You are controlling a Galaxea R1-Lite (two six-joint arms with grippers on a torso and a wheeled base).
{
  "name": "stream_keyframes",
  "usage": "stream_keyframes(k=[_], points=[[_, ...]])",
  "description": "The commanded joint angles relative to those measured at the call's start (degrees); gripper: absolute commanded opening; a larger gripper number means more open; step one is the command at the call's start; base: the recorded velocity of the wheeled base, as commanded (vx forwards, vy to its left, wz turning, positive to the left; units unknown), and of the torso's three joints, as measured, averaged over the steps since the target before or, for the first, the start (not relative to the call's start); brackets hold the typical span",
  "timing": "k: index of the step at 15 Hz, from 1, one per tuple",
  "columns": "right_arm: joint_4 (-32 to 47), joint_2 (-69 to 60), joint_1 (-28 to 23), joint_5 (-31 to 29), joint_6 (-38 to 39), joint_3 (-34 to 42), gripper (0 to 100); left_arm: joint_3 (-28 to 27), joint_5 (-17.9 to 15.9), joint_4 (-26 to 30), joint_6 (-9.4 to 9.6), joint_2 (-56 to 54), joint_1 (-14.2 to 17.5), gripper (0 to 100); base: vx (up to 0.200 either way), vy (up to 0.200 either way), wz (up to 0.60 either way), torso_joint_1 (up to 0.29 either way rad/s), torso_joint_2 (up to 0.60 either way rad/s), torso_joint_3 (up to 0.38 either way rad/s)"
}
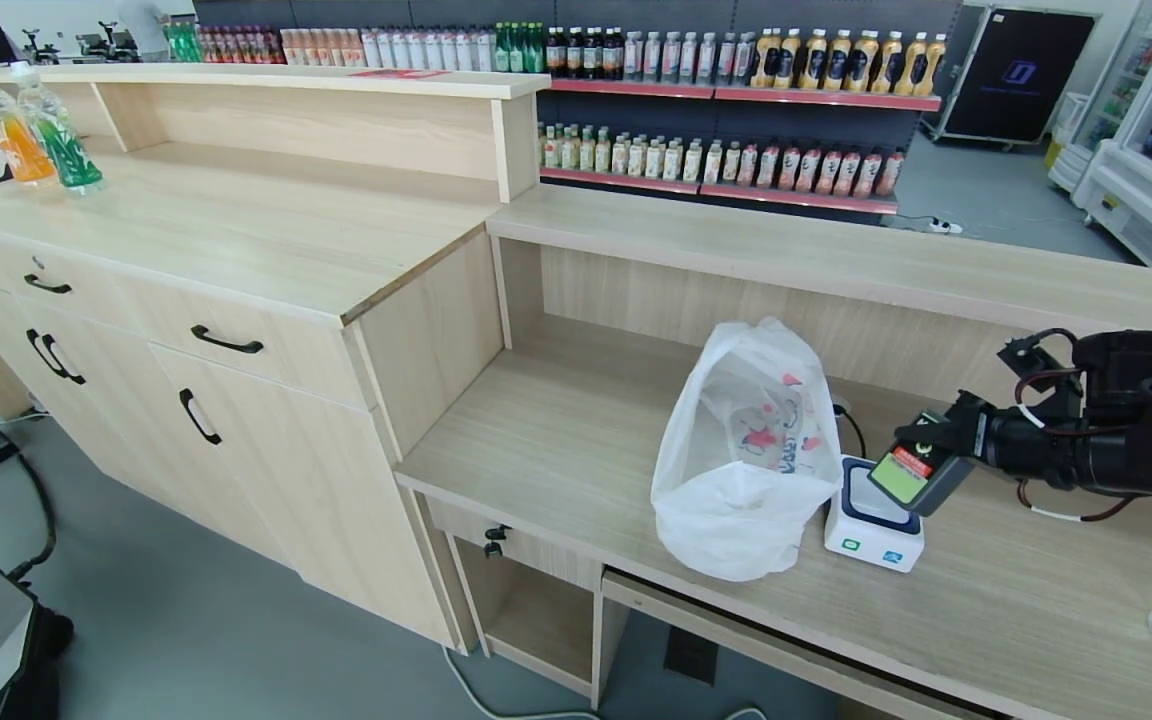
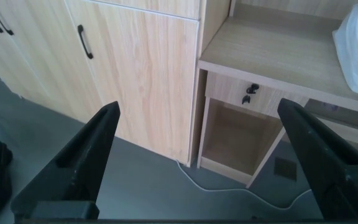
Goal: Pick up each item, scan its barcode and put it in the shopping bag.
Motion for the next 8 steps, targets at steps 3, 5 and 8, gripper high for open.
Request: stream_keyframes(k=[3,5,8], points=[[-0.04,1.53,0.24,0.55,-2.05,-0.93,0,0.01,0.02,-0.01,-0.01,0.00,0.04,100,0.000,0.000,0.00,0.000,0.00,0.000],[-0.13,1.97,-0.02,2.66,-2.49,-0.84,0,0.10,0.02,-0.01,-0.01,0.00,0.04,100,0.000,0.000,0.00,0.000,0.00,0.000],[-0.13,2.94,-0.11,3.10,-2.49,-1.28,0,0.10,0.02,-0.01,-0.01,0.00,0.04,100,0.000,0.000,0.00,0.000,0.00,0.000]])
